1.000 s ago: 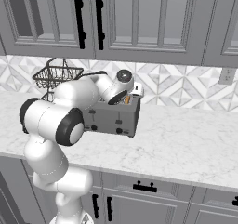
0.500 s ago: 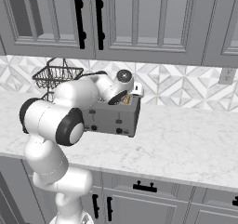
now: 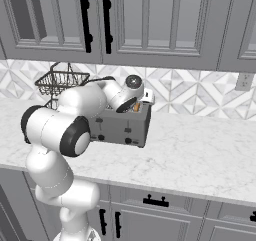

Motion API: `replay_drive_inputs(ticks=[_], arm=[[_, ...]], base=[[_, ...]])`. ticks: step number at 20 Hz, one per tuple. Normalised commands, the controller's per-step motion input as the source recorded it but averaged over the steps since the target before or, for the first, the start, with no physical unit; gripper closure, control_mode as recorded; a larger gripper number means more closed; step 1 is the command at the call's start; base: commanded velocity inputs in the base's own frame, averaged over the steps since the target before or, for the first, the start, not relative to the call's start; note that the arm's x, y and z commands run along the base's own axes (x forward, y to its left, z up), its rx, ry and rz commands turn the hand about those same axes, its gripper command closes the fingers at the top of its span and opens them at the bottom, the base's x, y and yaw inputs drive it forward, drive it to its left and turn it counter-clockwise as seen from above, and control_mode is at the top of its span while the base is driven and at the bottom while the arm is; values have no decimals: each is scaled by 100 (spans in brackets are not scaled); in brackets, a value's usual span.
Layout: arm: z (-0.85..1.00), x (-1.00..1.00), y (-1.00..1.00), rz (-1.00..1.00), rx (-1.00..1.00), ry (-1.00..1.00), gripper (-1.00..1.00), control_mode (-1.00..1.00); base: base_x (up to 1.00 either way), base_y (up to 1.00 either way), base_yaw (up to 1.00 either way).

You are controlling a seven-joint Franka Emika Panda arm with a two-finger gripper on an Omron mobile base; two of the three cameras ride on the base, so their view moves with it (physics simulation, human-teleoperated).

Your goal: Start the toaster. Once the lever pops up, take the bread to the plate on the dining counter.

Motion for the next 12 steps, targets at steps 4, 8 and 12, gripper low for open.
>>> replay_drive_inputs(ticks=[4, 8, 12], arm=[[0, 0, 0, 0, 0, 0, -100, -100], [0, 0, 0, 0, 0, 0, -100, -100], [0, 0, 0, 0, 0, 0, -100, -100]], base=[[0, 0, 0], [0, 0, 0], [0, 0, 0]])
